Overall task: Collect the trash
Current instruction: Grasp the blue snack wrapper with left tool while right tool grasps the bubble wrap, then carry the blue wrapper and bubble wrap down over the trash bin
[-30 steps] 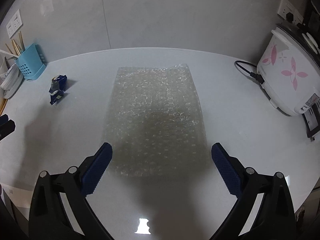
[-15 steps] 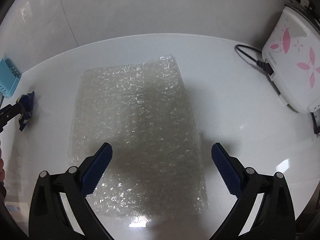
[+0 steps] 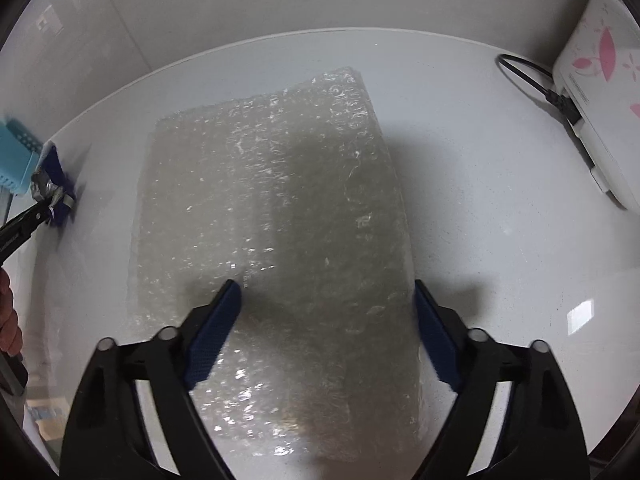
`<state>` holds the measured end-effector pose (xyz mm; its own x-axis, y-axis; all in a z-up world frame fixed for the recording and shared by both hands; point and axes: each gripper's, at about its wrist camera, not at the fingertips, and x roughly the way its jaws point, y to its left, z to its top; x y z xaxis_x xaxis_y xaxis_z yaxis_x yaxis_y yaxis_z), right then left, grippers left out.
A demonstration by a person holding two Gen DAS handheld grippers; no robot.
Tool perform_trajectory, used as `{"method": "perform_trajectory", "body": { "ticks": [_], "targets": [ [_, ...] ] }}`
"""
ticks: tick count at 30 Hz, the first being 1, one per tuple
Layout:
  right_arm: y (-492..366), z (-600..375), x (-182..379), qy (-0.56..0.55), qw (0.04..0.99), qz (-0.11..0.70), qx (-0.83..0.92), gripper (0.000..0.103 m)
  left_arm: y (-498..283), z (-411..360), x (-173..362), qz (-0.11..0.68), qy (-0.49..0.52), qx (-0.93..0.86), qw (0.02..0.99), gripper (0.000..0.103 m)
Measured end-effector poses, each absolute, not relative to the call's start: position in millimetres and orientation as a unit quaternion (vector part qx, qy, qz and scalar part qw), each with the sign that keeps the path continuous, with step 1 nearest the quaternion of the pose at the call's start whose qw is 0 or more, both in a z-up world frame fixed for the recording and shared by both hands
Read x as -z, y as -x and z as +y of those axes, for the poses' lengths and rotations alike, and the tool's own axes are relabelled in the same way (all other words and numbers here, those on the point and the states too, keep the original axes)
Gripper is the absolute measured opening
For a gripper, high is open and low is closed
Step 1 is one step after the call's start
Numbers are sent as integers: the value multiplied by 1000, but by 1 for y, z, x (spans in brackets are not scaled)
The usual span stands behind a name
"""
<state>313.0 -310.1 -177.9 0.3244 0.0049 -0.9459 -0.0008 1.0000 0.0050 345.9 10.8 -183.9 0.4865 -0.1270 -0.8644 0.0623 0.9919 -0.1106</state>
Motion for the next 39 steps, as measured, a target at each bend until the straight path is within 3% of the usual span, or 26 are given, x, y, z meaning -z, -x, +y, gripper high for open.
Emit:
{"method": "perform_trajectory", "body": {
  "ticks": [2,4,7,39],
  "targets": [
    [-312,-306,175,1,815,580,-13,50,-346,12,184,504,28,55,862,16],
    [-312,-304,174,-6,813,581,-23,24,-345,15,184,502,29,56,863,15],
    [-312,-302,175,-19,811,584,-26,13,-343,18,184,501,32,57,863,12],
    [-231,-304,118,-47,852,520,-34,10,-241,8,118,467,16,73,881,11]
  ]
}}
